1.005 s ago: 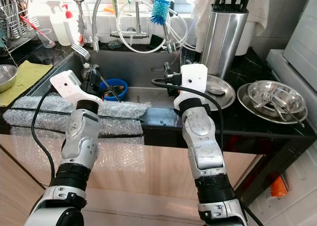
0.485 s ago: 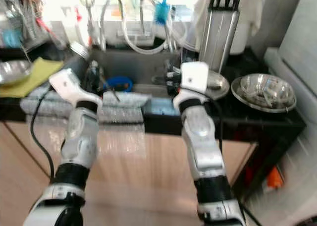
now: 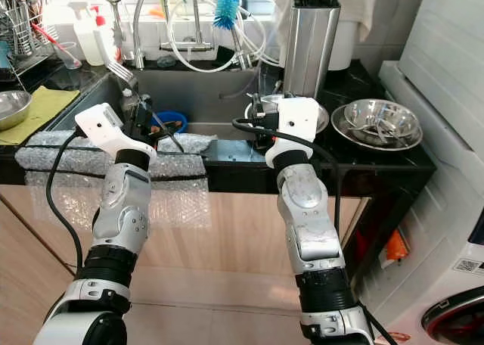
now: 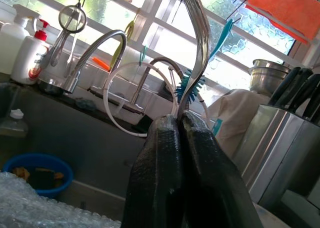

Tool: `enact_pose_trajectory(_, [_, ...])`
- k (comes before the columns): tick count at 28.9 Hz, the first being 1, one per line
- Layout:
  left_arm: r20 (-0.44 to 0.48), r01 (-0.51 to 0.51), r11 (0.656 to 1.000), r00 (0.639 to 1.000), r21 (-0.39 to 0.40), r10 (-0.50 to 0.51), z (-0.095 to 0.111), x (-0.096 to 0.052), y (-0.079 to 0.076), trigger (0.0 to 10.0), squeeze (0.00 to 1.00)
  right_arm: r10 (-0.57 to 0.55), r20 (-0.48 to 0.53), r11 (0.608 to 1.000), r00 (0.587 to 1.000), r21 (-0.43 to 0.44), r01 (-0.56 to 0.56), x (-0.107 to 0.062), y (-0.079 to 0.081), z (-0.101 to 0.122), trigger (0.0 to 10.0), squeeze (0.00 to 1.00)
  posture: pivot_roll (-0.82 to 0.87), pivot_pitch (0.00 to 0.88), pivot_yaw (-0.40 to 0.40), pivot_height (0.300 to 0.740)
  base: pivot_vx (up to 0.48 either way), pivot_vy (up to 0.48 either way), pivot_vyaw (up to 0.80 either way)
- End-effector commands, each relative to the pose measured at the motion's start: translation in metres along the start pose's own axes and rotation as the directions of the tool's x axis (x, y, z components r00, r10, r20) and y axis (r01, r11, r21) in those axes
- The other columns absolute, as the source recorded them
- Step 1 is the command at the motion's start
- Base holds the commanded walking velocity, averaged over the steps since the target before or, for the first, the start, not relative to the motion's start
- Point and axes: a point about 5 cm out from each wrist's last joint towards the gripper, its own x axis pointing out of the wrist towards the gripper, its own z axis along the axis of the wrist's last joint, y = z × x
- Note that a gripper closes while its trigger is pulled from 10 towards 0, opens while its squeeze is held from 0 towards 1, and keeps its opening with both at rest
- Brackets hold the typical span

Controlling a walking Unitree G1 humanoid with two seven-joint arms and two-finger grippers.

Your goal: Kitchen organization

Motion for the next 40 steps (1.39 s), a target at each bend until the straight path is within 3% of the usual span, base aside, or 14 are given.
enact_pose_trajectory(1, [0.016, 0.01, 1.0, 1.0, 0.001, -0.01, 0.004, 0.003, -0.002, 10.0, 0.0, 0.005, 0.012, 1.0, 1.0, 0.005, -0.005, 0.0, 0.002, 0.004, 10.0, 0.0, -0.1, 0.0, 0.035, 0.74, 0.0, 0.0, 0.0])
enact_pose_trajectory(6, [0.016, 0.01, 1.0, 1.0, 0.001, -0.01, 0.004, 0.003, -0.002, 10.0, 0.0, 0.005, 0.012, 1.0, 1.0, 0.005, -0.005, 0.0, 0.002, 0.004, 10.0, 0.0, -0.1, 0.0, 0.035, 0.74, 0.0, 0.0, 0.0])
enact_pose_trajectory(10, [0.063, -0.027, 1.0, 0.998, 0.003, 0.027, 0.016, 0.009, 0.005, 10.0, 0.0, -0.001, 0.015, 1.0, 1.0, -0.012, 0.001, 0.0, 0.001, 0.004, 10.0, 0.0, -0.09, 0.0, 0.046, 0.74, 0.419, 0.0, 0.0])
enact_pose_trajectory(31, [0.067, -0.039, 0.999, 0.997, 0.006, 0.039, 0.016, 0.009, 0.007, 10.0, 0.0, 0.002, 0.017, 1.0, 1.0, -0.013, -0.002, 0.001, 0.001, 0.005, 10.0, 0.0, -0.09, 0.0, 0.045, 0.74, 0.438, 0.0, 0.06])
enact_pose_trajectory(40, [0.091, -0.07, 0.997, 0.994, 0.014, 0.068, 0.024, 0.01, 0.017, 10.0, 0.0, 0.007, 0.018, 1.0, 1.0, 0.005, -0.007, 0.001, 0.003, 0.005, 10.0, 0.0, -0.08, 0.0, 0.04, 0.74, 0.439, 0.0, 0.0])
